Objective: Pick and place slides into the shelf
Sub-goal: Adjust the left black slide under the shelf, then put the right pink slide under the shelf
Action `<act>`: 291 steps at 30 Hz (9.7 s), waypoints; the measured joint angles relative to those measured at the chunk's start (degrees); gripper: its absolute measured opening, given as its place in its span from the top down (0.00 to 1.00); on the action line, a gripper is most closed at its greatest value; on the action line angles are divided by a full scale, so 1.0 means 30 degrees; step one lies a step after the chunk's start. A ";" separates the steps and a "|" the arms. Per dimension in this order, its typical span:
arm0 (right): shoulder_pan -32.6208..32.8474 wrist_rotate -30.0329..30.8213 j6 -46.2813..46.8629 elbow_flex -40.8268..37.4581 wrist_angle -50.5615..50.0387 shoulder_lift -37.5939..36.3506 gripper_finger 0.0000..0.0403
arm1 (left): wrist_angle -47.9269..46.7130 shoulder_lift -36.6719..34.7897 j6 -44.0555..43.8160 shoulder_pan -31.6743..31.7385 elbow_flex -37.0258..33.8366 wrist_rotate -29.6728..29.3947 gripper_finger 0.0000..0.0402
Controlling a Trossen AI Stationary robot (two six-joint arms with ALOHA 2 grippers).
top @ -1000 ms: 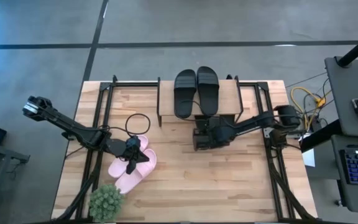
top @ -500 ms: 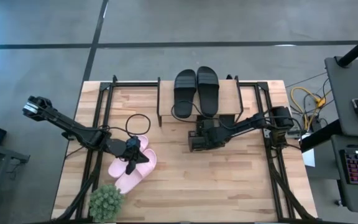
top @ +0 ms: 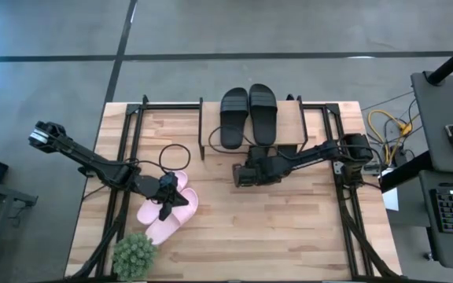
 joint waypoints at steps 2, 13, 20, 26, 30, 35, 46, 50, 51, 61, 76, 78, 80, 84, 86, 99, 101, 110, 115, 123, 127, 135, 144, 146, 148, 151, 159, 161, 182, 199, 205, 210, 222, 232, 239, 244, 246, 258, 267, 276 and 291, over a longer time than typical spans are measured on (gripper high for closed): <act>0.0070 -0.0749 -0.0455 0.0055 -0.0037 -0.0011 0.98 | 0.0000 0.0000 0.0000 0.0000 0.0000 0.0000 0.97; 0.0248 -0.0520 0.2497 -0.0835 -0.1781 0.0147 0.98 | -0.0020 0.0000 0.0007 -0.0007 0.0000 0.0006 0.97; 0.0118 -0.1051 0.1250 -0.1477 0.0127 0.0142 0.98 | -0.0168 0.0000 0.0015 -0.0007 0.0000 0.0007 0.97; 0.0122 -0.1305 0.1402 -0.2431 0.0950 0.0135 0.98 | -0.0168 0.0000 0.0015 -0.0007 0.0000 0.0003 0.97; -0.0106 -0.1348 0.1264 -0.2555 0.1318 0.0113 0.98 | -0.0168 0.0000 0.0007 -0.0007 0.0000 0.0007 0.97; -0.0258 -0.1380 -0.0636 -0.2368 0.3565 0.0150 0.98 | -0.0160 0.0000 0.0007 -0.0007 0.0000 0.0006 0.97; -0.0677 0.0443 -0.1047 -0.1971 0.3072 -0.0332 0.98 | -0.0152 0.0000 -0.0185 0.0007 0.0000 0.0116 0.97; -0.0397 0.1279 -0.2015 -0.1047 0.2340 -0.0936 0.98 | -0.0153 0.0000 -0.0485 0.0007 0.0000 0.0182 0.97; -0.0363 0.1190 -0.2249 -0.0871 0.2259 -0.1043 0.98 | -0.0151 0.0000 -0.0488 0.0007 0.0000 0.0182 0.97; -0.0019 -0.4206 -0.2702 -0.0619 0.4772 -0.0067 0.98 | -0.0184 0.0000 -0.0357 0.0000 0.0000 0.0175 0.97; 0.0651 -0.4008 -0.1919 -0.0612 0.6323 0.2208 0.98 | -0.0617 0.0005 -0.0328 -0.0007 0.0000 0.0153 0.97; 0.0471 -0.3425 -0.2085 -0.0608 0.5973 0.2211 0.98 | -0.0660 0.0007 -0.0328 -0.0007 0.0000 0.0153 0.97; 0.0182 -0.2842 -0.2050 -0.0612 0.5232 0.2211 0.98 | -0.0673 0.0002 -0.0328 -0.0007 0.0000 0.0153 0.97; -0.0328 -0.1698 -0.1413 -0.0604 0.3325 0.2194 0.98 | -0.0706 0.0007 -0.0328 0.0007 0.0000 0.0146 0.97; -0.0560 -0.1679 -0.0804 -0.0562 0.2167 0.2153 0.98 | -0.0714 0.0004 -0.0328 0.0007 0.0000 0.0152 0.97; 0.0835 -0.1329 0.1965 -0.0278 -0.1138 0.0769 0.98 | -0.0893 0.0007 -0.0299 0.0007 -0.0035 0.0138 0.97; 0.1281 -0.1354 0.2163 -0.0277 -0.1388 0.0256 0.98 | -0.0878 0.0007 0.0023 0.0002 -0.0044 0.0142 0.97; 0.4167 -0.2858 1.0129 -0.0672 -0.8542 -0.1465 0.98 | -0.0852 0.0000 0.0106 0.0000 -0.0044 0.0142 0.97; 0.5743 -0.4943 1.2121 -0.1722 -0.8352 -0.1869 0.98 | -0.0852 0.0000 0.0260 0.0000 -0.0044 0.0146 0.97; 0.6012 -0.4681 1.3765 -0.4121 -0.7875 -0.1876 0.98 | -0.0845 0.0000 0.0539 -0.0007 -0.0044 0.0146 0.97; 0.4880 -0.3924 1.3452 -0.4806 -0.7801 -0.1883 0.98 | -0.0845 0.0000 0.0532 -0.0007 -0.0044 0.0146 0.97; 0.4493 -0.3478 0.7936 -0.4039 -0.2702 -0.1927 0.98 | -0.0828 0.0000 0.0496 0.0029 0.0018 0.0005 0.97; 0.4634 -0.4032 0.1196 -0.3239 0.5974 -0.2007 0.98 | 0.3307 0.0000 0.2723 0.0095 0.0401 -0.1240 0.97; 0.4626 -0.4030 0.0865 -0.2906 0.6210 -0.2007 0.98 | 0.3547 -0.0027 0.3231 0.0165 0.0755 -0.1252 0.97; 0.4626 -0.4032 0.0873 -0.2581 0.6286 -0.2007 0.98 | 0.3555 -0.0216 0.3618 0.0190 0.1161 -0.1261 0.97; 0.4626 -0.4044 0.0286 -0.2159 0.7435 -0.2007 0.98 | 0.3553 -0.0638 0.3720 0.0260 0.1927 -0.1260 0.97; 0.4626 -0.2987 -0.3281 -0.0468 0.9967 -0.1992 0.98 | 0.2201 -0.2459 0.5661 0.0255 0.3723 -0.0608 0.97; 0.4626 -0.2466 -0.3662 -0.0022 0.9919 -0.1990 0.98 | 0.0163 -0.3052 0.5429 0.0255 0.3953 -0.0116 0.97; 0.5351 -0.6671 -0.7221 0.5592 0.9866 -0.1963 0.98 | -0.4976 -0.6276 0.1464 -0.1094 0.4232 0.3285 0.97; 0.6075 -0.9137 -0.7716 0.5642 1.5658 -0.1934 0.98 | -0.3440 -0.4298 0.0962 -0.3089 0.4126 0.5182 0.97; 0.5989 -0.9000 -0.7465 0.5934 1.5435 -0.1934 0.98 | -0.1484 -0.4453 0.0969 -0.3104 0.4204 0.5276 0.97; 0.6003 -0.9943 -0.8347 0.6384 1.6528 -0.1934 0.98 | -0.0194 -0.5095 0.0999 -0.3140 0.4204 0.5597 0.97; 0.4380 -1.0574 -0.7855 0.6483 1.3264 -0.1017 0.98 | 0.0309 -0.5625 0.2142 -0.3123 0.3733 0.5483 0.97; 0.3089 -1.2798 -0.6691 0.6739 1.3851 0.2424 0.98 | -0.8094 -0.4686 0.0274 -0.3158 0.2907 0.4838 0.98; 0.2754 -1.2619 -0.7941 0.6908 1.3234 0.2437 0.98 | -1.0516 -0.3425 -0.0231 -0.3477 0.2920 0.4915 0.98; 0.2633 -1.2253 -0.8312 0.7096 1.2397 0.2379 0.98 | -1.0753 -0.1477 0.0146 -0.3490 0.2827 0.4322 0.98; 0.2623 -1.1923 -0.8533 0.7107 1.2102 0.2379 0.98 | -1.0650 -0.0599 0.0224 -0.3495 0.2834 0.3024 0.98; 0.2800 -1.0322 -1.1492 0.9118 0.6741 0.2175 0.98 | -1.2210 0.2758 0.6059 -0.4640 0.5043 -0.1367 0.98; 0.3414 -0.7466 -1.2679 1.2048 -0.0697 0.2168 0.97 | -1.4653 0.3870 0.8691 -0.7813 0.6545 -0.2199 0.98; 0.3650 -0.6655 -1.2973 1.3515 -0.2157 0.2168 0.83 | -1.4241 0.6256 0.8608 -0.7933 0.7586 -0.2514 0.98; 0.3665 -0.6655 -1.2601 1.3435 -0.3244 0.2168 0.69 | -1.2037 0.6858 1.4308 -0.7420 0.7592 -0.7847 0.93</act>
